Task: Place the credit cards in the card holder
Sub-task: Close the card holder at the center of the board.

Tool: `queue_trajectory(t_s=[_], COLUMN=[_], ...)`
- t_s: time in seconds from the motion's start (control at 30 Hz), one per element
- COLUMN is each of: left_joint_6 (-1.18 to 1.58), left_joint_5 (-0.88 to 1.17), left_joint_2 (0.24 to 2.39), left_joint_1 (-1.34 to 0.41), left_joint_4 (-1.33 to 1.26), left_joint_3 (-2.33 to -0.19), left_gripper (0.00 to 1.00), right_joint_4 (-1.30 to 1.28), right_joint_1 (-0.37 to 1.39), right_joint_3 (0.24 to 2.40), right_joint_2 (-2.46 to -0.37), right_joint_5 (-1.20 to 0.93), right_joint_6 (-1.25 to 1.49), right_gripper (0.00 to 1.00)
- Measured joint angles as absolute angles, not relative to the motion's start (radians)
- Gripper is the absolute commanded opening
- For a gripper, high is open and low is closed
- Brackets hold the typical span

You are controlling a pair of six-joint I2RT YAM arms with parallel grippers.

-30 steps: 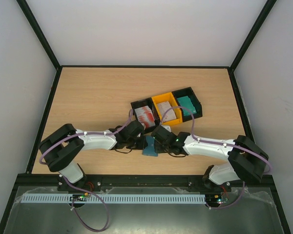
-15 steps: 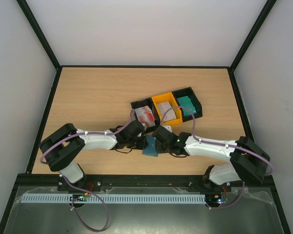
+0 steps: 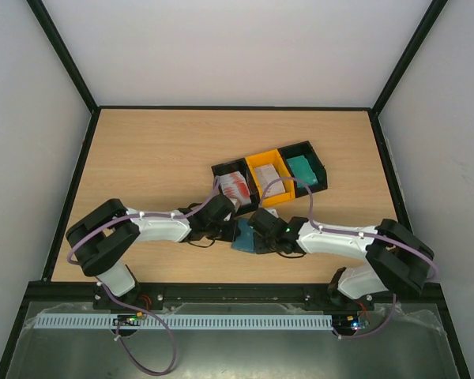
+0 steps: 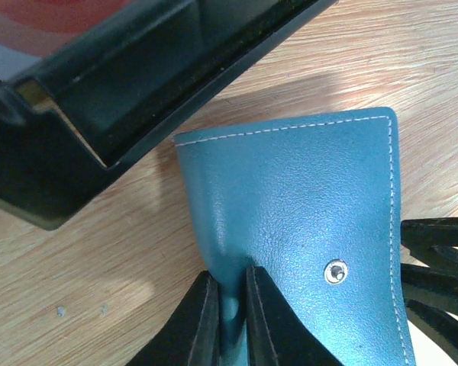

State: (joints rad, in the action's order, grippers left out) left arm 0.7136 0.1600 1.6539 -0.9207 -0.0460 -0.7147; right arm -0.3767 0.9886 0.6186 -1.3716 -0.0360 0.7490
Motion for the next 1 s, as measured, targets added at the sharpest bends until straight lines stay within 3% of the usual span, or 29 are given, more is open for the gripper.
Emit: queue_trajectory(t_s=[0.27,0.57,1.0], left_joint_6=[0.686,0.642,0.640], left_joint_5=[0.162,0.145,0.137], left_joint_2=[1.654,1.656,1.672], left_joint_1=[-0.920,-0.920,-0.921], left_joint_4=[-0.051,-0.120,-0.210], left_joint_3=[-0.712,-0.675,-0.648], left_gripper=[0.03,0.02,0.03], right_joint_4=[-0.340,-0.200,-0.094], right_joint_1=[0.989,0.997,0.953], right_joint_3=[0.632,0.571,0.544], right_joint_2=[-1.425,-1.413,-1.434], right_joint_5=[-0.024,0.061,0.208], right_joint_6=[0.724,0.765,0.958], right_gripper=[0.26,0.12,0.13])
